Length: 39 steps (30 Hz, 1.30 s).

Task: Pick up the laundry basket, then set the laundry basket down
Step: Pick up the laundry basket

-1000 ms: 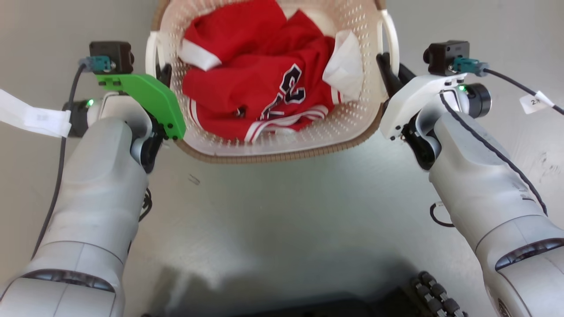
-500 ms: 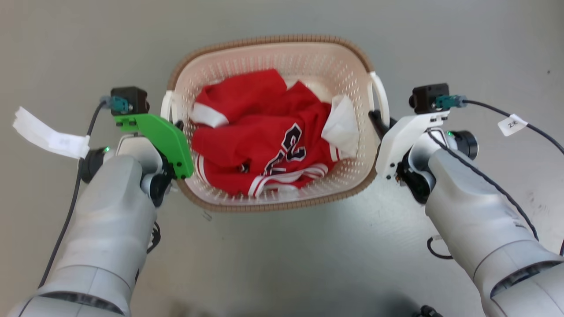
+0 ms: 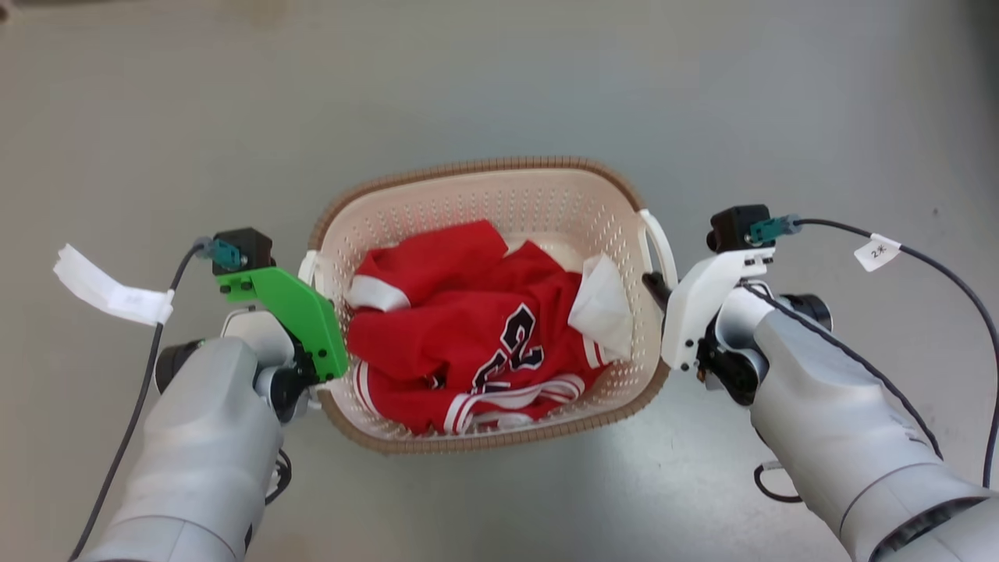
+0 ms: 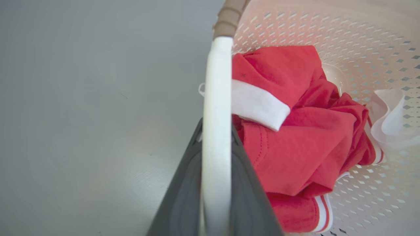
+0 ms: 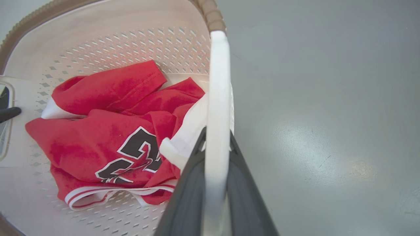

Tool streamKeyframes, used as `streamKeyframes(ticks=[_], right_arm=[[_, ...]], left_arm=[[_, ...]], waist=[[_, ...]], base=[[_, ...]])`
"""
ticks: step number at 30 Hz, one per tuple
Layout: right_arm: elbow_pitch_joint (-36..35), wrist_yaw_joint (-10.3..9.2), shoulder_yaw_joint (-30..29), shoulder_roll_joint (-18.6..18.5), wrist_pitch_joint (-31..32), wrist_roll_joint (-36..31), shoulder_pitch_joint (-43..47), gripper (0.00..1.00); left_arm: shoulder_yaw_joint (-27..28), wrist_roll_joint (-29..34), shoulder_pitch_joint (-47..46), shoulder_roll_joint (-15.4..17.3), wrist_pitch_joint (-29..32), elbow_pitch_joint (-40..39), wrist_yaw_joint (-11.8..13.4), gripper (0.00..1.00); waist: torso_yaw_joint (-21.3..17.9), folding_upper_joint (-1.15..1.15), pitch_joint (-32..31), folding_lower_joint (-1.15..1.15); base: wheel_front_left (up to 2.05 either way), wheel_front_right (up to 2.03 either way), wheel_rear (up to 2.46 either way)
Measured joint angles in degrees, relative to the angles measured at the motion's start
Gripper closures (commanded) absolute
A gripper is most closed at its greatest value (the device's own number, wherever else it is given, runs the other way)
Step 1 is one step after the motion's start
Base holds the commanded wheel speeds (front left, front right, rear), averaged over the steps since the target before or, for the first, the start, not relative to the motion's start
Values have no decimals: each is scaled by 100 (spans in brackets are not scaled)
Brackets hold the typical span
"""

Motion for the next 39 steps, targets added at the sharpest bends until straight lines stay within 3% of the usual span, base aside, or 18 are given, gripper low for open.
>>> streamKeyframes(ticks=[29,39], right_arm=[[10,-3,502,-13,978,821,1129,100],[-1,-3,550,-27,1198,1090,1338,100]], left_arm=[[-290,-756,1390,24,802,38,0,100],[-331,-849,1566,27,1005,58,1,100]], waist=[[-51,0,-2143,0],[-86,0,-2605,0]], base=[[0,0,0],[0,0,0]])
